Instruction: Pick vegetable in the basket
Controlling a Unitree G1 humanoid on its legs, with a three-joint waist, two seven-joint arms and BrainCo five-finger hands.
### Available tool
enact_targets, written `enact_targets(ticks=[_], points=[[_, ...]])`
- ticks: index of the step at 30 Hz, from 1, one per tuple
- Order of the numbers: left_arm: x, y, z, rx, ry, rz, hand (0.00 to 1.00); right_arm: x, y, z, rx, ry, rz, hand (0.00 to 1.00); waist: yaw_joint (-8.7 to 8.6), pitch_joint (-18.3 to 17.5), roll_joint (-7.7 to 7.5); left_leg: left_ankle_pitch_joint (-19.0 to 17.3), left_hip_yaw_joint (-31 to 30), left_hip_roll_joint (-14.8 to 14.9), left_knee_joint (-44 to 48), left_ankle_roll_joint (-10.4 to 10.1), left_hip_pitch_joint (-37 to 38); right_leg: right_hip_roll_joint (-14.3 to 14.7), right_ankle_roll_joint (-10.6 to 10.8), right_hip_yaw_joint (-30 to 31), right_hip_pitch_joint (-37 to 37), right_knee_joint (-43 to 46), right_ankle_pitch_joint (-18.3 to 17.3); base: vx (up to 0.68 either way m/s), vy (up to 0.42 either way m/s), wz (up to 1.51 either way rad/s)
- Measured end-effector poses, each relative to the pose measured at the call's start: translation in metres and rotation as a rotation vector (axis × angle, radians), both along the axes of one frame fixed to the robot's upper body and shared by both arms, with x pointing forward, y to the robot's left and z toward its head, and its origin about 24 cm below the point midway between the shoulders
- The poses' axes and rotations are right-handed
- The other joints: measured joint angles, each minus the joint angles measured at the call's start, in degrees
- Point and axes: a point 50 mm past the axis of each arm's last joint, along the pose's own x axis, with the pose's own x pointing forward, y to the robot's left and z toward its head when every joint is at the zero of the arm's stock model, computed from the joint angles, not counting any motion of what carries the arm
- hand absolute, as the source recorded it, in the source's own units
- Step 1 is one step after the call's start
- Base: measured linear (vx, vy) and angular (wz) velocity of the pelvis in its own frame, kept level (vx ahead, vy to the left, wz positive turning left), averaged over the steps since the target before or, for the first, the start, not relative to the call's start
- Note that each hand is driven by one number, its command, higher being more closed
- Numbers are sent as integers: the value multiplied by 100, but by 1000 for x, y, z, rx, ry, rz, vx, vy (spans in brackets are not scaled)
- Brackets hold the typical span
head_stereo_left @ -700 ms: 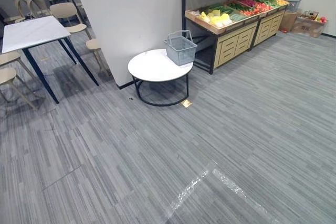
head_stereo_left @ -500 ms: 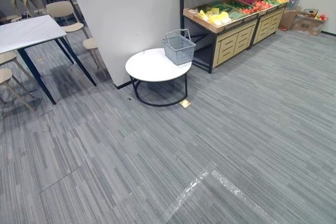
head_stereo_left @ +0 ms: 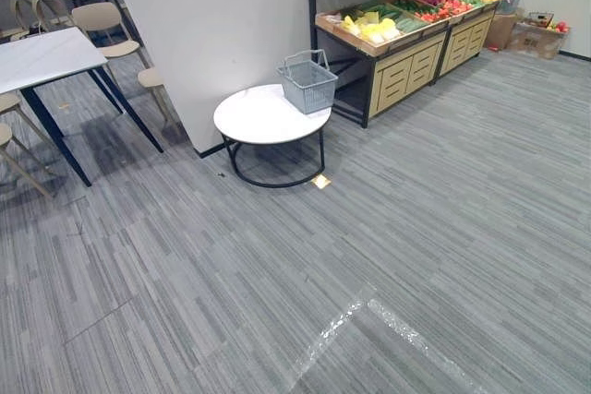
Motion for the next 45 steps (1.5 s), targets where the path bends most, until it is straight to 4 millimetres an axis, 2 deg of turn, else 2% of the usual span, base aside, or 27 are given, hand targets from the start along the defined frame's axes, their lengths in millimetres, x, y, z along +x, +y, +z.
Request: enact_targets(ticks=[6,26,27,28,29,30,32,34,35,36,37,38,39,42,45], points=[[0,0,0,-4,-4,-1,0,0,2,0,14,-14,-66,0,0,26,-9,-7,13,17,-2,-9,-8,24,-50,23,11,-61,33,0,-5,-1],[5,0,0,4,-13,-4,0,3,2,0,6,-32,-75,0,-10,114,-14,-71,160,58,-24,2,-36,67,-54,135,-51,-77,26,-1,-10,-3],[13,1,1,10,-31,-6,0,10,2,0,6,-49,-77,0,1,195,-26,-73,191,73,-11,-3,-94,70,-169,145,-236,185,-79,-14,-25,-12],[15,2,1,14,-35,-4,0,14,3,1,5,-59,-76,0,-2,233,-32,-66,210,77,-4,2,-143,66,-203,151,-370,386,-166,-5,-33,-18],[22,4,2,24,-49,-4,0,24,4,1,7,-86,-80,0,-2,366,-4,-46,271,71,-3,1,-164,34,-205,147,-647,896,-402,-19,-50,-13],[26,6,3,37,-59,-5,0,31,6,2,8,-102,-83,0,-4,493,-110,-36,282,43,-2,-4,-217,-17,-207,122,-883,1311,-604,-19,-56,-8],[35,12,5,55,-81,-9,0,35,8,2,9,-111,-95,0,-9,574,-213,-62,278,8,0,-60,-258,-80,-242,90,-1116,1678,-831,10,-68,6],[36,16,6,67,-88,23,0,36,12,2,16,-123,-118,0,-4,674,-299,-358,293,23,467,-131,-398,-130,-342,51,-1174,1911,-1065,43,-94,6],[36,16,6,65,-97,62,0,37,14,2,17,-126,-120,0,6,684,-322,-775,330,158,1305,-151,-689,-116,-383,53,-1104,1955,-1179,82,-128,0],[38,15,6,61,-124,127,0,41,13,3,8,-140,-94,0,8,719,-257,-1167,470,428,2685,-163,-1225,-29,-440,27,-999,1945,-1254,99,-133,-1],[40,16,7,64,-140,151,0,41,11,4,-1,-144,-71,0,9,753,-229,-1231,486,608,3526,-145,-1577,23,-470,4,-913,1943,-1269,187,-119,2],[43,11,7,52,-160,181,0,44,8,6,-20,-153,-20,0,24,825,-172,-1056,392,952,4971,30,-2163,148,-582,-9,-724,1947,-1288,185,-74,-3],[43,10,7,43,-168,210,0,48,6,7,-35,-162,37,0,75,849,-142,-959,183,1148,5940,158,-2607,222,-696,-5,-545,1972,-1379,264,-48,-6],[48,8,8,30,-189,205,0,61,6,10,-45,-194,109,0,195,859,-168,-1039,-203,1038,6536,34,-3202,160,-722,151,-288,1910,-1533,283,21,-19],[53,6,9,21,-205,187,0,86,16,14,-29,-244,180,0,232,866,-156,-1072,-99,797,5558,-33,-3692,-45,-611,296,-9,1591,-1613,352,108,-17]])
